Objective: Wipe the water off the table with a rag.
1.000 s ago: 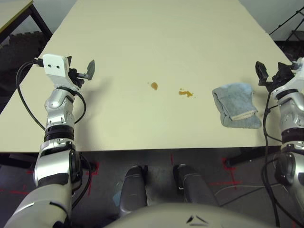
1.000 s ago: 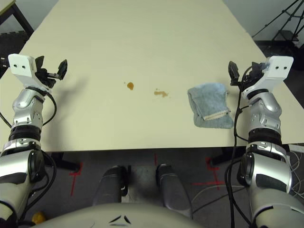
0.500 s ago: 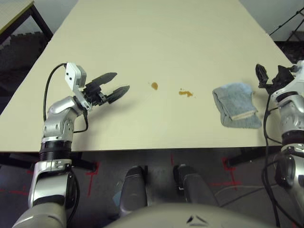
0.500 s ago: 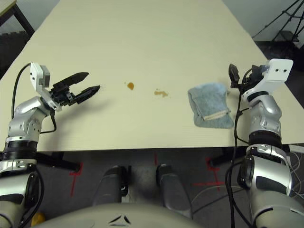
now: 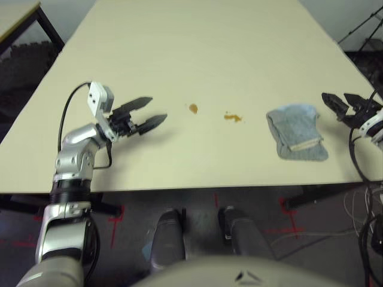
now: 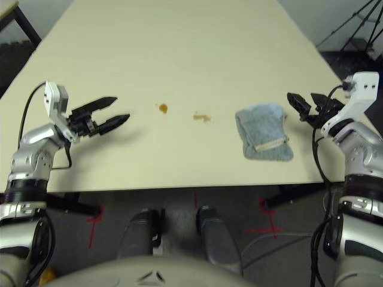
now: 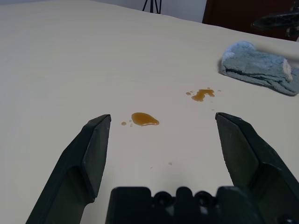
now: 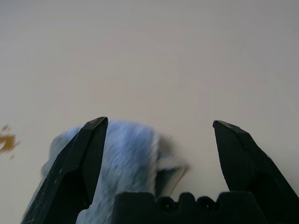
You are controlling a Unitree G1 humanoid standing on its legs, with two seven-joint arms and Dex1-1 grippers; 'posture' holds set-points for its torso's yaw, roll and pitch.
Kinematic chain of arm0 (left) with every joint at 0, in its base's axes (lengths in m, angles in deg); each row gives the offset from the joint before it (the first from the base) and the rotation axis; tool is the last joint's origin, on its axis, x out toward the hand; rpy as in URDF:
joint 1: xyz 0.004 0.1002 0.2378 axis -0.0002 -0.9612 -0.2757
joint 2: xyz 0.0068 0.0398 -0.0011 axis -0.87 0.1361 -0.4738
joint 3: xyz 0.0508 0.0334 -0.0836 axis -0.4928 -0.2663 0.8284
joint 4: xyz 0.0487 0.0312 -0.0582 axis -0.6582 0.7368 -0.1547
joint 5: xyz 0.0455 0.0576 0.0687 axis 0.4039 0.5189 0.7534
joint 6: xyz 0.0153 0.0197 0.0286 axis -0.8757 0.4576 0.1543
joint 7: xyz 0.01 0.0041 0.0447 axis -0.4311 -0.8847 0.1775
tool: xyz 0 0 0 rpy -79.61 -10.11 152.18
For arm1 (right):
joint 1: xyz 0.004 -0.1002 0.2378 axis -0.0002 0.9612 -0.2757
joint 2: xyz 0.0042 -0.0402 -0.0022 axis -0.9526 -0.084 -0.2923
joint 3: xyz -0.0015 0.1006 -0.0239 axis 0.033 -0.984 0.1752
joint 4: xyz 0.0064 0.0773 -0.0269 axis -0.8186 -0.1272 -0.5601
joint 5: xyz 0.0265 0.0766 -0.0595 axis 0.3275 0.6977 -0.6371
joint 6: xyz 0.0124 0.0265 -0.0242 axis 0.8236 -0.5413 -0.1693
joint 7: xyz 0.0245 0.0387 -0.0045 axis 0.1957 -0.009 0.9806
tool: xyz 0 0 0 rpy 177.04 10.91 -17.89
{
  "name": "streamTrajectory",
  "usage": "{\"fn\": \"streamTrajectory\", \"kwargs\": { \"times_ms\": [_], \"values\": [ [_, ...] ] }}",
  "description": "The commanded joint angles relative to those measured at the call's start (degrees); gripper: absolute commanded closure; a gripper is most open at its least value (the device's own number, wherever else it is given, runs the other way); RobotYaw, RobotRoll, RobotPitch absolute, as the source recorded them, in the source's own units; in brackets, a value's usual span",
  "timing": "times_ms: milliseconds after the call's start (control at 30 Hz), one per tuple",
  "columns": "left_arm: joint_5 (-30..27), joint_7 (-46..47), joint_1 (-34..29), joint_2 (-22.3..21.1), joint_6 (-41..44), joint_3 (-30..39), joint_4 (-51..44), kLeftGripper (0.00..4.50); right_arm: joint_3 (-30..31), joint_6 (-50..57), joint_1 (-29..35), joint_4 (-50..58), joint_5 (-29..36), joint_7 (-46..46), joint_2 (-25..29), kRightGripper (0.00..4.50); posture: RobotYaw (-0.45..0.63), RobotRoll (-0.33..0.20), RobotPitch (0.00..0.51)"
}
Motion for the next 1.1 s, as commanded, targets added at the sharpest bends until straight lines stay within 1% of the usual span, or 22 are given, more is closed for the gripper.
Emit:
{"fn": "streamTrajectory", "kwargs": {
  "times_ms": [33,267,467,567,833,900,967,1000,1067,1100],
  "values": [
    [0.9,-0.4,0.7,0.3,-0.7,-0.9,0.7,0.0,1.3,4.0,2.2,3.6,0.5,-0.3,-0.2,0.01,-0.12,0.0,0.131],
    [0.9,-0.3,1.0,0.3,-0.8,-1.1,0.7,0.0,3.0,3.7,4.2,4.1,-1.5,1.6,-2.8,0.01,-0.11,0.0,0.132],
    [0.8,-0.2,0.8,0.1,-0.7,-1.0,0.5,0.0,4.5,2.1,3.4,2.0,-3.5,2.3,-4.5,0.01,-0.1,0.0,0.131],
    [0.7,-0.1,0.5,-0.1,-0.6,-0.8,0.1,0.0,5.6,1.0,1.8,-0.7,-4.7,2.2,-5.7,0.01,-0.1,0.0,0.131],
    [0.6,0.3,-0.4,-0.3,-0.5,-0.4,-0.7,0.0,7.8,-0.2,-0.2,-5.1,-7.4,1.7,-6.7,0.01,-0.08,0.0,0.134],
    [0.6,0.4,-0.5,-0.4,-0.6,-0.3,-0.8,0.0,8.5,-0.2,-0.2,-5.2,-7.9,1.0,-6.7,0.4,-0.08,0.0,0.134],
    [0.6,0.5,-0.6,-0.4,-0.6,-0.2,-0.8,0.0,9.0,-0.2,-0.2,-5.2,-8.3,0.2,-6.5,0.97,-0.08,0.0,0.134],
    [0.6,0.5,-0.6,-0.4,-0.6,-0.2,-0.8,0.0,9.3,-0.2,-0.1,-5.1,-8.6,-0.2,-6.4,1.41,-0.08,0.0,0.134],
    [0.6,0.6,-0.8,-0.5,-0.7,-0.2,-0.9,0.0,10.5,-0.6,0.4,-4.5,-9.6,-1.1,-5.9,2.09,-0.08,0.0,0.136],
    [0.6,0.7,-0.8,-0.5,-0.7,-0.2,-0.9,0.0,10.9,-0.8,0.5,-4.3,-9.9,-1.5,-5.7,2.52,-0.08,0.0,0.136]
  ]
}}
